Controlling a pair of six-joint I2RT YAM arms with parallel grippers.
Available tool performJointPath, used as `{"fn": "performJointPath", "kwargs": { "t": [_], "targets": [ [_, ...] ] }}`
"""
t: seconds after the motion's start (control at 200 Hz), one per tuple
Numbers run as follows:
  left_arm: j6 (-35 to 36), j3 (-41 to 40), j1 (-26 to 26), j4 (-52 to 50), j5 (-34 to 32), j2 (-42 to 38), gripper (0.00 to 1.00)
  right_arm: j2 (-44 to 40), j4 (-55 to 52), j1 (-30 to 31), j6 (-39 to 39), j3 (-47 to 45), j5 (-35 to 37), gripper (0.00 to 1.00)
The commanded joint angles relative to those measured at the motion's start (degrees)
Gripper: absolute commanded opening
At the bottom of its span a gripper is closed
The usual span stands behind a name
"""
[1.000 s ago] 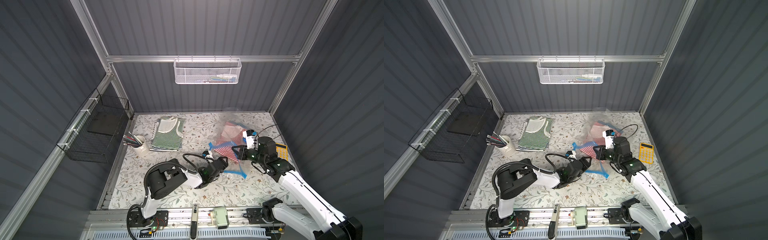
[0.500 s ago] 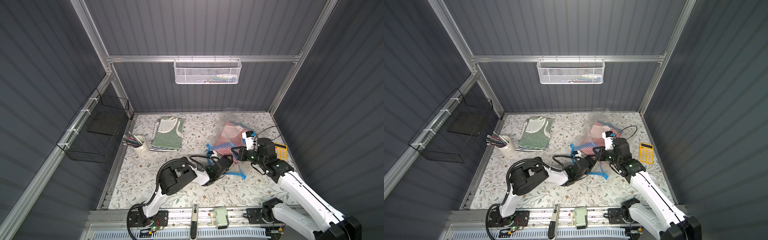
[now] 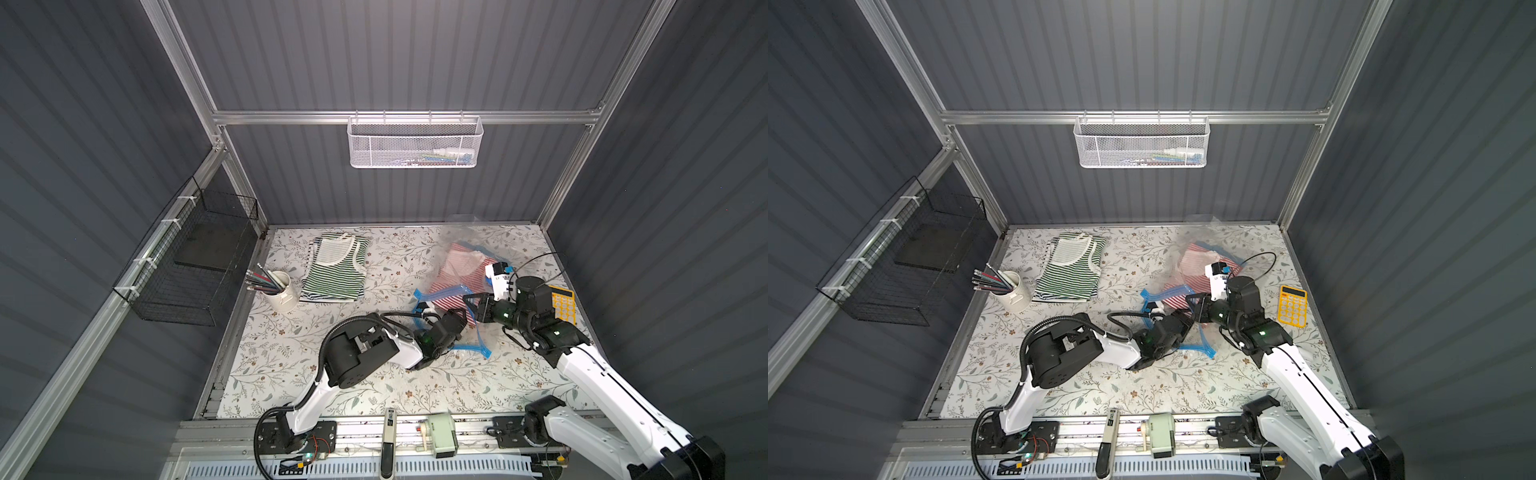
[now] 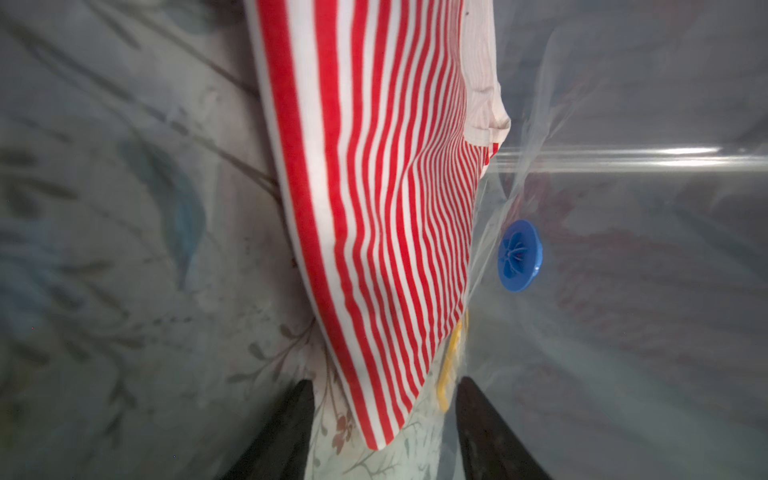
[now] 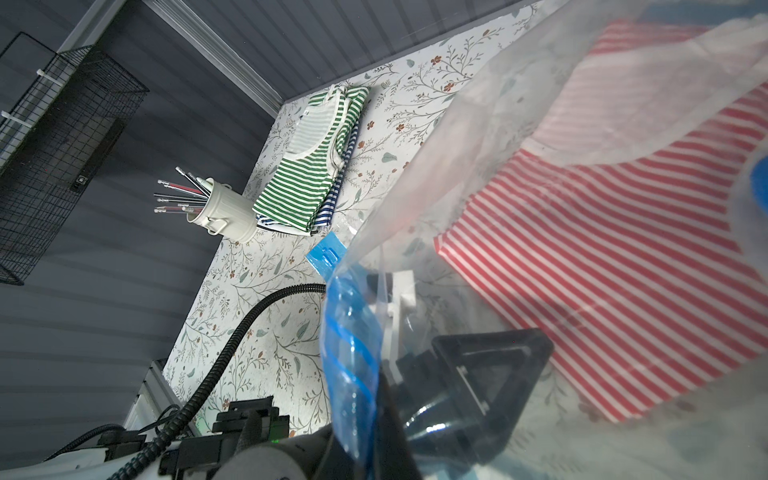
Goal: Take the tank top out of the vacuum bag
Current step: Take out the tank top from the vacuum bag.
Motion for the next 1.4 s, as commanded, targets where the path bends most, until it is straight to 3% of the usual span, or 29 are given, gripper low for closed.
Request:
{"fn": "performJointPath", "kwargs": {
  "t": [0.0, 0.305, 0.51, 0.88, 1.095, 1.285, 1.396],
  "targets": [
    [-0.3, 2.0, 0.9, 0.1, -1.3, 2.2, 0.56, -1.0, 1.3, 0.3, 0.8, -0.8, -1.5, 0.0],
    [3.1, 2.2, 2.0, 6.1, -0.5, 2.5, 0.53, -1.6, 0.5, 0.3, 0.2, -0.5, -0.8, 0.0],
    [7.3, 2.9, 2.1, 4.9, -0.3, 0.5, 0.53, -1.0, 1.2, 0.3, 0.7, -1.3, -1.6, 0.0],
    [8.0, 1.6, 2.4, 9.7, -1.0, 0.7, 0.52, -0.6, 2.0, 0.3, 1.3, -1.6, -2.0, 0.0],
    [1.6, 1.2, 2.7, 12.2, -1.4, 3.8, 0.52, -0.3, 1.9, 0.3, 1.3, -1.3, -2.2, 0.0],
    [-2.9, 2.4, 2.8, 1.4, -1.1, 2.8, 0.52, 0.0, 1.7, 0.3, 1.0, -1.0, -2.1, 0.0],
    [-4.0, 2.0, 2.8, 0.7, -1.2, 2.8, 0.52, 0.4, 1.9, 0.3, 0.9, -1.0, -2.3, 0.0]
  ]
}}
